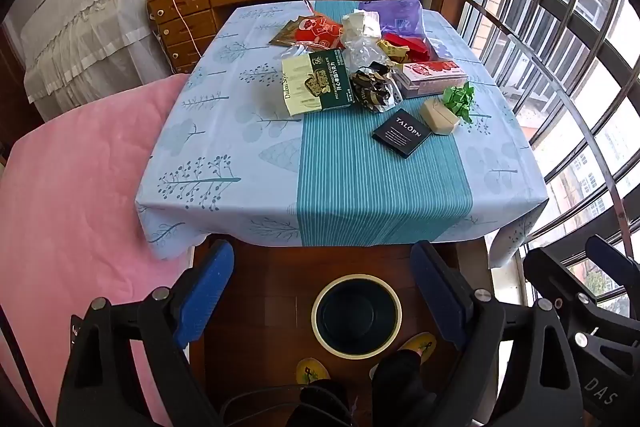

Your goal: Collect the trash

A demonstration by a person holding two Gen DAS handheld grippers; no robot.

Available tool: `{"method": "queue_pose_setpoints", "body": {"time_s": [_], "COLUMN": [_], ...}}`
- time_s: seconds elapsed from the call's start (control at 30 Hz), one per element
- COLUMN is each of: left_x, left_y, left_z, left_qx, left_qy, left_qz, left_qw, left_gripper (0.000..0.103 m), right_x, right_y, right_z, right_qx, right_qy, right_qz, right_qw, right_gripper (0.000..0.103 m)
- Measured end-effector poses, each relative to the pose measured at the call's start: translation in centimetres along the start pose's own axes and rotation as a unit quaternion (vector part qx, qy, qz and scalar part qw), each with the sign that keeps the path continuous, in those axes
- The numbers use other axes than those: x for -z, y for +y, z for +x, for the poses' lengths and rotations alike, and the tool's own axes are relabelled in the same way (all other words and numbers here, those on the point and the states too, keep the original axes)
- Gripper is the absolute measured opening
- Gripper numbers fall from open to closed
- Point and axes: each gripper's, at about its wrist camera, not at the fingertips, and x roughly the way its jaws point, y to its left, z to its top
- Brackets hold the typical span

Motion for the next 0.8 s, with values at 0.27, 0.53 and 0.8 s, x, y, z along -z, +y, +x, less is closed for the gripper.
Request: {"method": "queue_pose_setpoints", "body": {"time_s": [0.27,0.53,0.8], "left_x": [0.0,0.1,0.3], "left_y": [0.1,0.5,0.9], "left_z": [0.0,0.0,-0.1], "left_qx": [-0.001,0.001,0.004], "left_qy": [0.004,0.009,0.002], "left_qz": [0.002,0.004,0.006], "left_qw": [1.0000,1.0000,1.0000], "left_gripper": [0.089,0.089,0.089], "right_x": [0.3,0.5,1.1], "right_y": [0.1,0.5,1.5], "right_z": [0.0,-0.1,-0.1], "right_qx": [-0.001,-0.002,-0.002], "right_qy": [-0.001,0.000,-0.003], "right_qz": [0.002,0.003,0.004], "right_qw": [1.000,1.000,1.000], "right_gripper": [0.091,0.091,0.091]}}
